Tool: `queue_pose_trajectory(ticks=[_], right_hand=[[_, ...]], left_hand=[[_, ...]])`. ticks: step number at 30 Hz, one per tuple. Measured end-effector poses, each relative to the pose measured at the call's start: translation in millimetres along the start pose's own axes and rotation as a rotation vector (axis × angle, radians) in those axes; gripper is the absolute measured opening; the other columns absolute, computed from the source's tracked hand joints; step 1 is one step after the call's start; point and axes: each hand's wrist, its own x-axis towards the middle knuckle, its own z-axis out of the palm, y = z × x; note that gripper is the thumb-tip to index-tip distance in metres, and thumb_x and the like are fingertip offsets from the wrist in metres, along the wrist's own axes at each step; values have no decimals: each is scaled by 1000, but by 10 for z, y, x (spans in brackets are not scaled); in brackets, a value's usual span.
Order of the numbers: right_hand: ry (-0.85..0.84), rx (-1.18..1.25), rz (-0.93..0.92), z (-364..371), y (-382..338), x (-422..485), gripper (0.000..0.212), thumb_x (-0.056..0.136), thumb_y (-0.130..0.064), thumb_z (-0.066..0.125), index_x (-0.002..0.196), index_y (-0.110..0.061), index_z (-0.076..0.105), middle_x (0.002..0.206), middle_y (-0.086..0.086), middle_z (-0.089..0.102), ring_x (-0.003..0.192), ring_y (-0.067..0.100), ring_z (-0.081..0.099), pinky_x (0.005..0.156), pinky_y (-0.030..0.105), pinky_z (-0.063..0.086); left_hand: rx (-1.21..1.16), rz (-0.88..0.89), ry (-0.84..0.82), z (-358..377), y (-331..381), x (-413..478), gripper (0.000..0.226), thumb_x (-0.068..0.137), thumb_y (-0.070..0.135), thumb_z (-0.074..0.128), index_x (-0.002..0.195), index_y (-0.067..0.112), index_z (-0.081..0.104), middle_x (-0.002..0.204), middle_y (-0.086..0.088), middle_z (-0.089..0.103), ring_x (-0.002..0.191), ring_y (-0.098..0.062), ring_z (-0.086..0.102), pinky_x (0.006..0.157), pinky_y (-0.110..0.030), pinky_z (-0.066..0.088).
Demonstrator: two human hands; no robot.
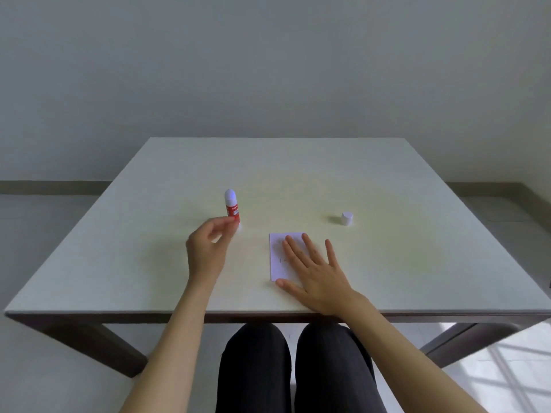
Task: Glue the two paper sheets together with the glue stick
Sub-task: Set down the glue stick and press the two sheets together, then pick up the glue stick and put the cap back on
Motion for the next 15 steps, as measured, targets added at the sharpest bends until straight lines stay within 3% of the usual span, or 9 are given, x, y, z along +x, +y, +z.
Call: queue_pose_trajectory(ticks=[2,4,5,8,10,12,15], right_hand=[[47,9,11,13,4,-17,79,86,-69,12,147,-29,-17,158,-12,-18,146,18,-19,116,49,-12],[95,41,41,16,0,-28,81,82,-73,5,146,-30,-20,158,-10,-21,145,17,-21,116,47,-12],[117,65,58,14,-6,-29,81,80,-74,2,145,-31,-20,158,-8,-21,145,16,-21,116,46,-12],[183,154,99,18,-13,-29,81,80,-74,4,146,-32,-17,160,-4,-17,146,14,-19,116,43,-12],[233,191,108,-8,-10,-39,80,84,-72,13,149,-30,-7,161,-2,-9,147,14,-14,117,41,-10],[329,198,79,-44,-2,-64,74,89,-62,34,149,-24,15,161,4,7,148,19,-1,119,45,0],[566,230,6,-77,-62,-59,53,87,-42,58,133,-18,50,146,9,45,137,24,40,111,43,31]], left_hand=[[40,-40,202,-15,0,120,24,77,29,72,101,28,67,94,13,70,95,-14,66,88,-30,50],[93,-108,113,68,-19,237,53,77,26,74,125,13,57,116,1,67,111,-17,61,93,-28,45],[131,-124,60,133,-35,283,57,77,26,75,128,10,55,120,-2,65,113,-18,59,94,-29,43],[206,-72,53,312,-34,351,25,79,25,70,98,8,67,87,-3,69,81,-20,57,71,-26,40],[212,-83,104,358,-12,380,19,82,23,64,74,6,64,69,-11,67,68,-23,54,61,-28,35],[79,-166,87,341,36,399,22,83,23,63,65,10,65,67,-9,66,68,-23,58,65,-27,40],[-377,-245,-150,315,205,292,24,87,17,63,67,20,75,84,-3,76,89,-22,71,84,-28,52]])
